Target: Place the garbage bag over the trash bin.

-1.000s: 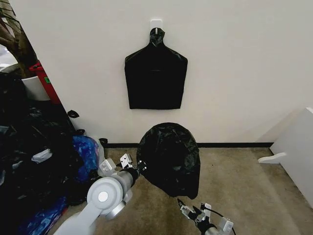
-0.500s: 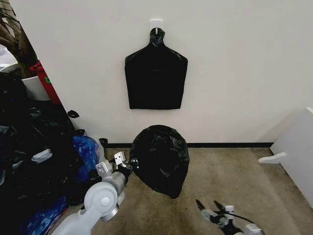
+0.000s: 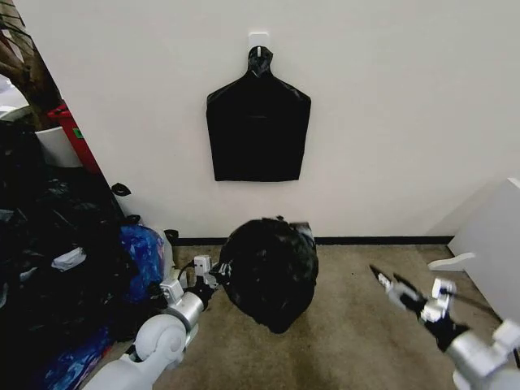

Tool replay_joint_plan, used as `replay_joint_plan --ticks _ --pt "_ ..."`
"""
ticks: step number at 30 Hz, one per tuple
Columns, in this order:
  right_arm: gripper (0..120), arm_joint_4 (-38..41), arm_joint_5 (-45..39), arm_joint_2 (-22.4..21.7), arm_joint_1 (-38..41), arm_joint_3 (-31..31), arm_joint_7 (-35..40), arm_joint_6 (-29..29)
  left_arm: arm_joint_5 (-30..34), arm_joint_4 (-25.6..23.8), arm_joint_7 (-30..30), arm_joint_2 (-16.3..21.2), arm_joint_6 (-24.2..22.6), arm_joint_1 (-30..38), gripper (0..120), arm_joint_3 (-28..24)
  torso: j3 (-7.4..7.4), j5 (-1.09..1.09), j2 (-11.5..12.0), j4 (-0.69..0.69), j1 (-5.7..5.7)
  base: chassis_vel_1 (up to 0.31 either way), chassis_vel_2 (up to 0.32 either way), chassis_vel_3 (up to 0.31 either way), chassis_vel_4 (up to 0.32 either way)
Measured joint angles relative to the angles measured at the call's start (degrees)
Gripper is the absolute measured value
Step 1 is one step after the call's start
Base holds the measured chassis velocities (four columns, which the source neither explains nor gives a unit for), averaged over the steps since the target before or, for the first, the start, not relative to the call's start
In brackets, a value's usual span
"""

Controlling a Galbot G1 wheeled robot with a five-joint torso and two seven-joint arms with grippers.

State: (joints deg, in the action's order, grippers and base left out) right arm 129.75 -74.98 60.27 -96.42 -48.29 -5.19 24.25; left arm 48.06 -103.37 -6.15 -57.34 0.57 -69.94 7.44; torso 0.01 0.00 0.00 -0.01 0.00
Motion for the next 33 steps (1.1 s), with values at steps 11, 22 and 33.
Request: replay_joint_plan --ticks 11,22,33 --pt "100 0.41 5.44 -3.44 4.94 6.88 1.2 4.65 -5.84 -1.19 -7.73 1.68 1.03 0.29 0 0.3 0.0 -0.02 0.0 0.01 0.0 0.0 0.0 0.0 0.0" --pt "100 -3.98 9.05 -4.82 6.0 7.55 -0.12 4.5 -5.49 -3.35 -8.6 2.98 0.57 0.39 0 -0.09 0.0 0.0 0.0 0.02 0.0 0.0 0.0 0.0 0.0" --pt "100 -8.57 10.69 -4.52 8.61 8.35 -0.73 4.17 -5.31 -5.65 -8.01 3.69 0.29 -0.13 0 -0.27 -0.01 0.0 0.0 0.01 0.0 0.0 0.0 0.0 0.0"
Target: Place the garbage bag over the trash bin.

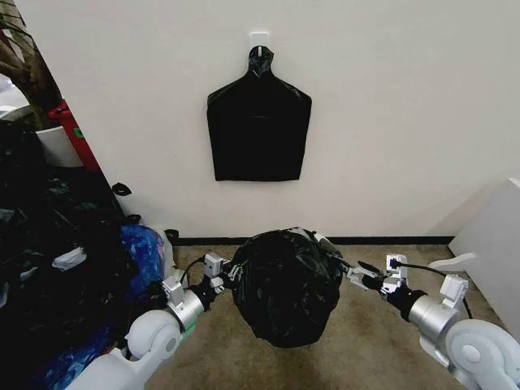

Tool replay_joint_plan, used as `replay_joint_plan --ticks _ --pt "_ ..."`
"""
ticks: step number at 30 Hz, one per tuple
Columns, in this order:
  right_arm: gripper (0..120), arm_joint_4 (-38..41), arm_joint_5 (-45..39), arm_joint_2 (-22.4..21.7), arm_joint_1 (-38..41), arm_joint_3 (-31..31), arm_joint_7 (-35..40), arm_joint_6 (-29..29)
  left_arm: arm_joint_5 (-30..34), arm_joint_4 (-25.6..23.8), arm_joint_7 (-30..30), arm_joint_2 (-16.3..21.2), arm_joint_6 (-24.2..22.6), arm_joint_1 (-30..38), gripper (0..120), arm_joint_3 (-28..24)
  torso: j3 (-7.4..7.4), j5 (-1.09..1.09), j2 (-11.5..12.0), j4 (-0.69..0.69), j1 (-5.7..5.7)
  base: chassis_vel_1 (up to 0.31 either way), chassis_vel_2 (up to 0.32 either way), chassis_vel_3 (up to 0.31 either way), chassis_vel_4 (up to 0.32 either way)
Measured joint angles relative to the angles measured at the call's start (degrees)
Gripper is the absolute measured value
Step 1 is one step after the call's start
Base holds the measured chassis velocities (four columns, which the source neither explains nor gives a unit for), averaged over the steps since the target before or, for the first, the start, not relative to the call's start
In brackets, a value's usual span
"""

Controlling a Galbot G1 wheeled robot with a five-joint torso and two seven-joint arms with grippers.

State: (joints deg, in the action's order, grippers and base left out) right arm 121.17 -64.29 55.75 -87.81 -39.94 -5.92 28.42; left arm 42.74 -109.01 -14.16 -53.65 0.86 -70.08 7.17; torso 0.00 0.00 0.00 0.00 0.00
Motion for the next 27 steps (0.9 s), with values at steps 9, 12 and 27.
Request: replay_joint_plan --ticks 9,12,27 --pt "100 -4.92 1.3 -0.12 2.51 0.38 0.0 -0.23 0.83 -2.24 -0.35 0.47 -0.79 -0.98 0 -0.05 0.0 -0.01 0.0 0.0 0.0 0.0 0.0 0.0 0.0" --pt "100 -7.6 1.78 -0.36 3.54 0.37 -0.24 -0.58 1.14 -2.63 -0.49 0.68 -0.94 -1.49 0 -0.03 0.0 0.0 0.0 0.0 0.0 0.0 0.0 0.0 0.0" --pt "100 -5.96 1.22 -0.42 1.9 -1.96 -1.23 -1.86 4.56 -3.56 5.29 0.3 -3.96 -2.03 0 -1.16 0.0 0.0 0.0 0.01 0.0 0.0 0.0 0.0 0.0"
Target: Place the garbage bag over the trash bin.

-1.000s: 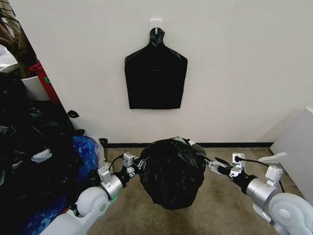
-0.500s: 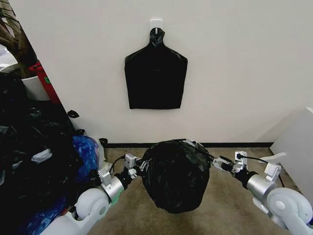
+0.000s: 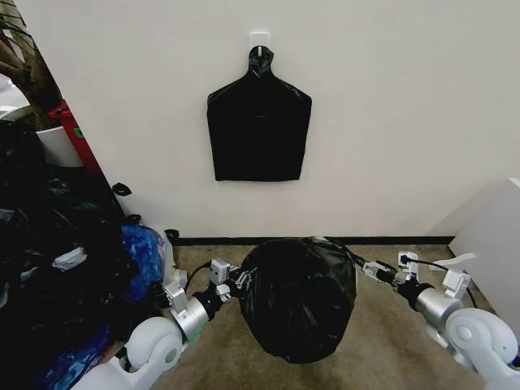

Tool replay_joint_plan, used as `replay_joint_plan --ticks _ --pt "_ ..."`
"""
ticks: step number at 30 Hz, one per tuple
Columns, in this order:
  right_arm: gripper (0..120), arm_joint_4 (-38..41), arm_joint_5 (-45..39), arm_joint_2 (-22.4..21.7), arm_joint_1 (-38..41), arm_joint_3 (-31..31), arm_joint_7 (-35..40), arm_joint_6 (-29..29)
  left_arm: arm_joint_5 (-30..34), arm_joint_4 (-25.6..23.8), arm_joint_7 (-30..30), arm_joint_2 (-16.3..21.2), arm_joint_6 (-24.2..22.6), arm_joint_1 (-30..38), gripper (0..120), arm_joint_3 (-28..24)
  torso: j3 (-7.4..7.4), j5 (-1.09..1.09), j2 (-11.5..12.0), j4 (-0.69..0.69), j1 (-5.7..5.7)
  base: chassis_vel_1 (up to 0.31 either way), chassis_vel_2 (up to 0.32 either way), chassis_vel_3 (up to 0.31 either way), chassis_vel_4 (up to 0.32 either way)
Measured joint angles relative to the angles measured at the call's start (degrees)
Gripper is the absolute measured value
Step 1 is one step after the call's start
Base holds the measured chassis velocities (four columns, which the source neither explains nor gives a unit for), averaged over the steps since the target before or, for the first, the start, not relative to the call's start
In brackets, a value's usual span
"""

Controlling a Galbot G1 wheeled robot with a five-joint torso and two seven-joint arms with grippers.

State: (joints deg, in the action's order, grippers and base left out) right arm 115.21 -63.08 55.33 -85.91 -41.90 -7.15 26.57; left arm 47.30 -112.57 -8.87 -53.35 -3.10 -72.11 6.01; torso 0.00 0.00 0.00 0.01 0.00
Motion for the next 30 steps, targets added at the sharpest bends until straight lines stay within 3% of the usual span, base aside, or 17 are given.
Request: replay_joint_plan --ticks 5,8,10,12,16,22,25,26,30 --pt "100 3.14 -1.96 -0.43 -0.66 -1.85 0.35 -0.12 1.4 0.89 2.81 -0.51 -2.27 -0.07 0 -0.72 0.0 -0.01 0.0 -0.01 0.0 0.0 0.0 0.0 0.0" --pt "100 6.73 -2.59 -0.36 -0.98 -2.91 2.41 -0.27 2.42 1.78 6.94 -1.05 -2.66 0.22 0 -0.94 0.0 -0.01 0.0 0.0 0.0 0.0 0.0 0.0 0.0" --pt "100 13.54 -2.29 0.49 -1.4 -2.31 6.98 -0.22 2.89 2.1 12.38 -1.99 -2.9 0.58 0 -1.05 0.0 0.01 0.0 -0.01 0.0 0.0 0.0 0.0 0.0" --pt "100 14.75 -2.02 0.67 -1.46 -2.02 7.83 -0.15 2.82 2.16 13.16 -2.12 -2.95 0.65 0 -1.08 0.0 0.01 0.0 -0.01 0.0 0.0 0.0 0.0 0.0" --pt "100 24.38 5.71 2.69 -2.01 2.42 14.64 1.89 1.16 2.52 21.27 -2.78 -3.64 1.32 0 -1.47 0.0 0.0 0.0 -0.01 0.0 0.0 0.0 0.0 0.0" --pt "100 28.28 12.79 3.87 -1.3 8.78 16.99 3.6 0.28 0.99 26.97 -2.97 -4.89 1.29 0 -1.81 0.0 0.0 0.0 -0.01 0.0 0.0 0.0 0.0 0.0" --pt "91 28.61 16.57 4.25 -0.09 16.64 18.4 3.62 -0.73 -0.2 29.25 -3.21 -5.16 1.12 0 -2.36 0.0 0.0 0.0 -0.01 0.0 0.0 0.0 0.0 0.0" --pt "91 28.61 16.57 4.25 -0.09 16.64 18.4 3.62 -0.73 -0.2 29.25 -3.21 -5.16 1.12 0 -2.36 0.0 0.0 0.0 -0.01 0.0 0.0 0.0 0.0 0.0" --pt "74 27.53 21.34 4.8 0.88 26.1 20.1 3.27 -0.93 -1.8 30.93 -3.42 -5.69 1.01 0 -2.79 0.0 0.0 0.0 -0.01 0.0 0.0 0.0 0.0 0.0"
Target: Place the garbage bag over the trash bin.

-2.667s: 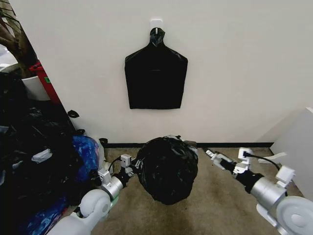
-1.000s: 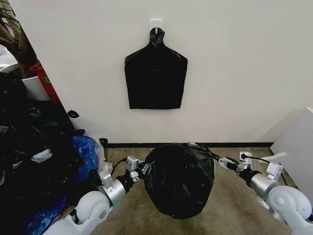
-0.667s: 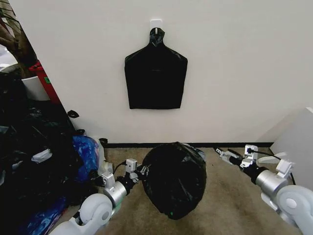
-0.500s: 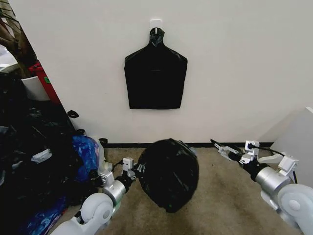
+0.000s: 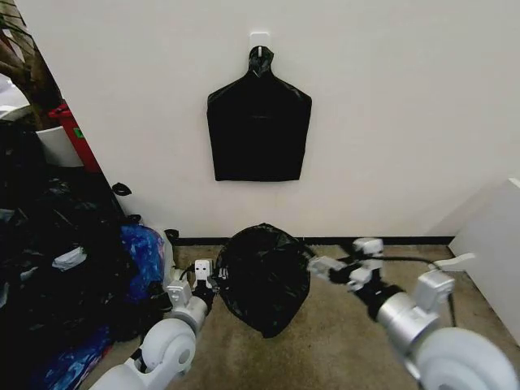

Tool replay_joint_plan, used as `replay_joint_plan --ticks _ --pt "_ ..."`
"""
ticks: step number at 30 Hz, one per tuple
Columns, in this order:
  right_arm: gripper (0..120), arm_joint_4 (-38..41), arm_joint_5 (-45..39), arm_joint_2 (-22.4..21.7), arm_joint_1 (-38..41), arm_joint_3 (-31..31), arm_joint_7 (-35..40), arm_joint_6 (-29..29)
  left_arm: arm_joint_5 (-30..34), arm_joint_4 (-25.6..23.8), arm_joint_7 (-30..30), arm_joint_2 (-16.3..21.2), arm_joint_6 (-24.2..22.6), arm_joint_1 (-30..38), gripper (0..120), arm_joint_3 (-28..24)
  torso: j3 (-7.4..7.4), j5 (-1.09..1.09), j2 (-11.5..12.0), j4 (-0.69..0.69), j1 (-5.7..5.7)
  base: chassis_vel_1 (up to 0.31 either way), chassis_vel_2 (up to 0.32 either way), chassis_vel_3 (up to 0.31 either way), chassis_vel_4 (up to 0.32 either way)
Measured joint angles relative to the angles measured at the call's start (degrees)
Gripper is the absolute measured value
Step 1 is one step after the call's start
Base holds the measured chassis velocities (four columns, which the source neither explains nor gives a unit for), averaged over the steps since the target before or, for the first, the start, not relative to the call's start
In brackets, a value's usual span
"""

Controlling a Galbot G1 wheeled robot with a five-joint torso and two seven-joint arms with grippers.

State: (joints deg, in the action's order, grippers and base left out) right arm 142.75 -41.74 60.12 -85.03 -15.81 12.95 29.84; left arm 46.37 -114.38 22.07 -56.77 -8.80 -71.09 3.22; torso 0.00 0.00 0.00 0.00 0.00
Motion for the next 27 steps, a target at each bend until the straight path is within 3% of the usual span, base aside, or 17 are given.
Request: replay_joint_plan --ticks 5,10,19,27 --pt "60 -1.7 1.6 0.94 1.33 6.82 4.21 0.29 -1.5 -1.13 1.37 0.02 -0.09 -0.32 0 -0.35 0.0 0.0 0.0 0.0 0.0 0.0 0.0 0.0 0.0" --pt "37 -3.58 0.53 2.89 3.52 14.21 13.74 0.12 -6.48 -1.31 1.97 -0.04 2.96 -0.59 0 -1.68 0.0 0.01 0.0 0.0 0.0 0.0 0.0 0.0 0.0" --pt "5 -9.71 -1.21 6.73 10.08 20.31 24.9 -3.57 -10.74 -1.04 1.68 -0.56 5.51 -0.02 0 -4.44 0.0 0.0 0.0 -0.01 0.0 0.0 0.0 0.0 0.0" --pt "0 -15.27 -1.72 9.48 14.28 21.63 30.18 -3.64 -12.69 -1.39 1.19 -0.66 6.23 -0.11 0 -4.81 0.01 0.01 0.0 0.0 0.0 0.0 0.0 0.0 0.0"
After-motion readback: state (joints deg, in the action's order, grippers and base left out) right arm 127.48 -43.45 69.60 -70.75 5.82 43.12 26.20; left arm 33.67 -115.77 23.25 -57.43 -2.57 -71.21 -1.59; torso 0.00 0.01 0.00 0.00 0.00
